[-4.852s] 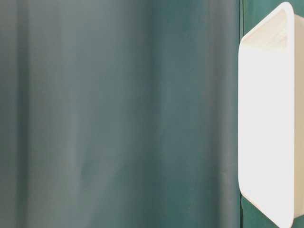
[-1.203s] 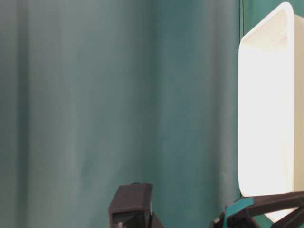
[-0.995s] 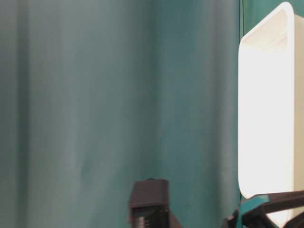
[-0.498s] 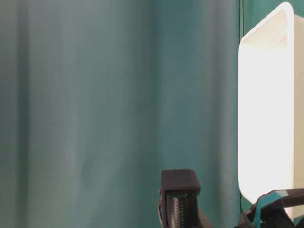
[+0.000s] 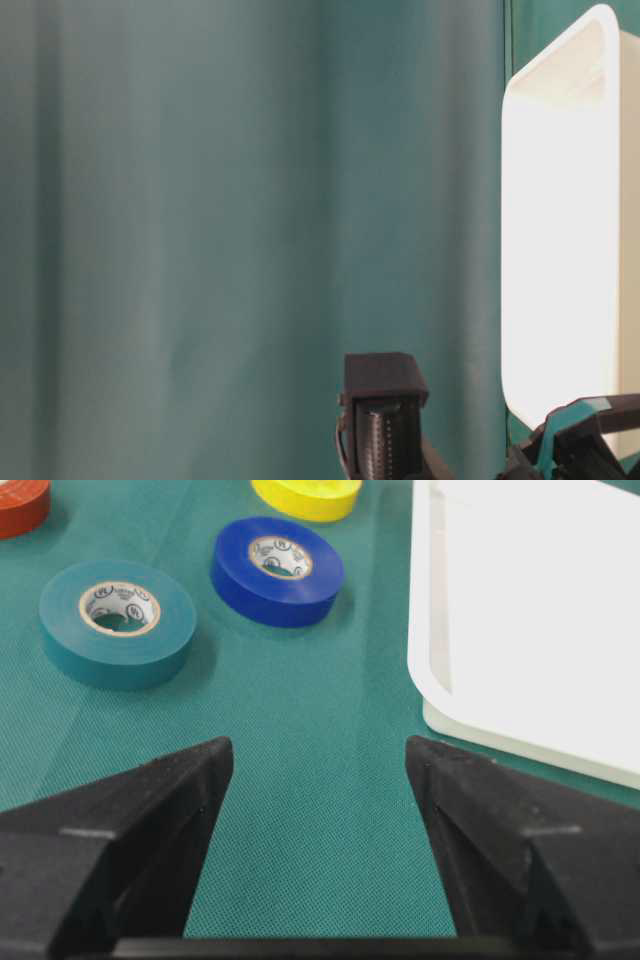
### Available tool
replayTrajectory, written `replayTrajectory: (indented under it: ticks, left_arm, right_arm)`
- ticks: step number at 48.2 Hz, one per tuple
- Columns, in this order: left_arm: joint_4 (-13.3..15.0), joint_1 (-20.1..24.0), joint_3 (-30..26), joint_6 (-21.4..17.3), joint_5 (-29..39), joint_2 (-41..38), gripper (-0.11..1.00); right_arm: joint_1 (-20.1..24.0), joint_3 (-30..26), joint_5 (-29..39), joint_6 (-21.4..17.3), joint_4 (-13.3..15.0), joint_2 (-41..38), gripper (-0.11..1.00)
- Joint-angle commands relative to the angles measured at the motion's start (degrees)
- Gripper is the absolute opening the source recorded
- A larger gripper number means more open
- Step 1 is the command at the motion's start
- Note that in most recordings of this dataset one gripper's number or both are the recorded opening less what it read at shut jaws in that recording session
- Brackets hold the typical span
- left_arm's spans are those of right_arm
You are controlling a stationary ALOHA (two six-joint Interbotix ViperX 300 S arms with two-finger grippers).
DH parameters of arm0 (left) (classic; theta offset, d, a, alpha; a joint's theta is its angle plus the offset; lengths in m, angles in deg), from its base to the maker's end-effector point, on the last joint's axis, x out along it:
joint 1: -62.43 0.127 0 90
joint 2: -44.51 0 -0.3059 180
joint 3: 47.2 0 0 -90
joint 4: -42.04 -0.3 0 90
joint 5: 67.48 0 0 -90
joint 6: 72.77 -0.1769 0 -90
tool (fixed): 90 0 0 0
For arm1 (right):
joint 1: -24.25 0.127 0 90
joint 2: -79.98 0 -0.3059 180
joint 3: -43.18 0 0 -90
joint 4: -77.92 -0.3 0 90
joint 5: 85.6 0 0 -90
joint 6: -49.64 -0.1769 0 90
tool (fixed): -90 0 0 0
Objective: Put the tape into the white case with the left arm.
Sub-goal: 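Lower the left gripper onto the yellow roll's rim and close, then lift the yellow roll and carry it into the white tray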
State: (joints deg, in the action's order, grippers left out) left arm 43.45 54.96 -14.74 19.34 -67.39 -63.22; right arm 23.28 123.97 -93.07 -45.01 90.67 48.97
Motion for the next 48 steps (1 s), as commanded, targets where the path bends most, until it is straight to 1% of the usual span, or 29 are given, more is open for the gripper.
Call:
replayTrajectory:
  ticks: [1, 5, 10, 12, 33, 48]
  left_arm:
    - [0.09, 0.00, -1.05, 0.00, -0.26, 0.70, 0.84]
    - [0.09, 0.00, -1.14, -0.26, -0.18, 0.70, 0.64]
    - [0.00, 0.00, -1.14, -0.35, -0.18, 0.70, 0.34]
    - [0.09, 0.00, -1.14, -0.35, -0.26, 0.70, 0.26]
    - [0.09, 0.00, -2.11, -0.18, 0.18, 2.20, 0.25]
    - [0.09, 0.00, -2.81, -0.26, 4.04, 8.35, 0.25]
  right_arm:
    - [0.00, -0.53, -0.26, -0.09, 0.18, -0.35, 0.97]
    - [-0.09, -0.53, -0.26, -0.09, 0.18, -0.35, 0.97]
    - [-0.09, -0.53, -0.35, -0.09, 0.18, -0.35, 0.97]
    - [-0.09, -0.53, -0.35, -0.09, 0.18, -0.35, 0.97]
    - [-0.09, -0.53, -0.35, -0.09, 0.18, -0.35, 0.97]
    - [0.00, -0.53, -0.35, -0.09, 0.18, -0.35, 0.97]
